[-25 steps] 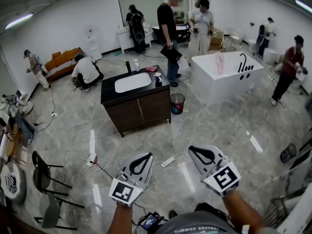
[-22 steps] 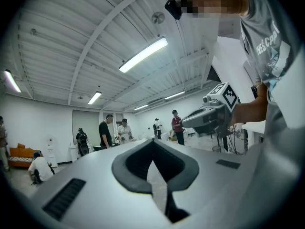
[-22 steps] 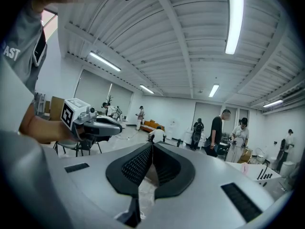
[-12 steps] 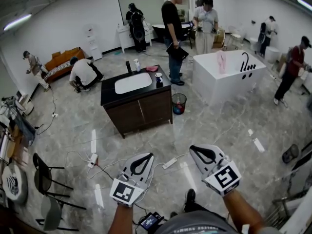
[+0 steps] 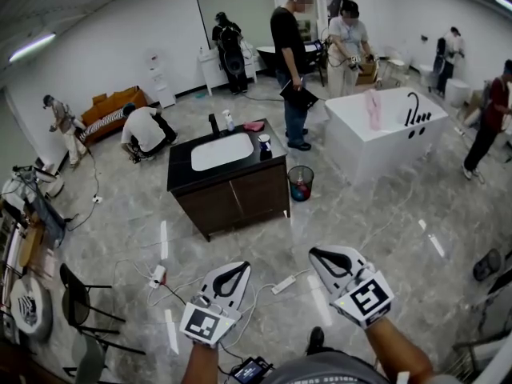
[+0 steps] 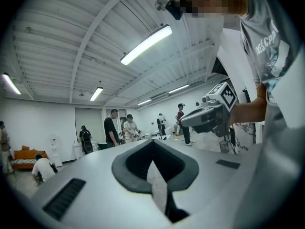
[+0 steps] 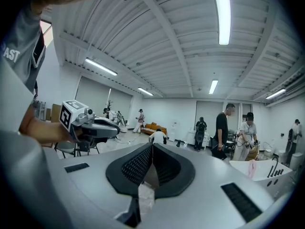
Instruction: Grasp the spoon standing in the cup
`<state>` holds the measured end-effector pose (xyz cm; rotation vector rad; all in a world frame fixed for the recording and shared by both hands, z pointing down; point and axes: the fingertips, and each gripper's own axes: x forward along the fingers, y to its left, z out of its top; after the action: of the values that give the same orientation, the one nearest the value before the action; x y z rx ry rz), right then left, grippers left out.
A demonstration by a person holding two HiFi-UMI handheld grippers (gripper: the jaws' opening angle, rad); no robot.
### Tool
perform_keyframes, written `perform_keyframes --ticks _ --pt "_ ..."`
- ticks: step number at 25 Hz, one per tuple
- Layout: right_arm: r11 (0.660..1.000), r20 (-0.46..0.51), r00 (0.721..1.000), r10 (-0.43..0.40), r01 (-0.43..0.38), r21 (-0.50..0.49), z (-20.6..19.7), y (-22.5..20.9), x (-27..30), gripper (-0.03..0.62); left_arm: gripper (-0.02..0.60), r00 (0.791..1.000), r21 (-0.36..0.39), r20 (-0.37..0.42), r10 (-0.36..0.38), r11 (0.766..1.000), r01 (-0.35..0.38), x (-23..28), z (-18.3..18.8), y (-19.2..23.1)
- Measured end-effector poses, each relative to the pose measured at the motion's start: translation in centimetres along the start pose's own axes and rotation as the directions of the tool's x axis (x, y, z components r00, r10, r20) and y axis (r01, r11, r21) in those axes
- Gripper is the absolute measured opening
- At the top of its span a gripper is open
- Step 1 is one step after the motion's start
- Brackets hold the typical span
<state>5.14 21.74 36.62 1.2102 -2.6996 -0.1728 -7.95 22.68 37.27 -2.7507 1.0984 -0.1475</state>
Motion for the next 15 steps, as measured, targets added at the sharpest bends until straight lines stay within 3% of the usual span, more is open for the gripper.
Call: perform_keyframes --ticks 15 --pt "0.997 0.027 0.997 0.073 -0.074 0.028 -1.8 -9.8 3.5 0.032 0.002 0.998 0.033 -0.027 0.06 0.998 -0.059 9.9 0.2 2.5"
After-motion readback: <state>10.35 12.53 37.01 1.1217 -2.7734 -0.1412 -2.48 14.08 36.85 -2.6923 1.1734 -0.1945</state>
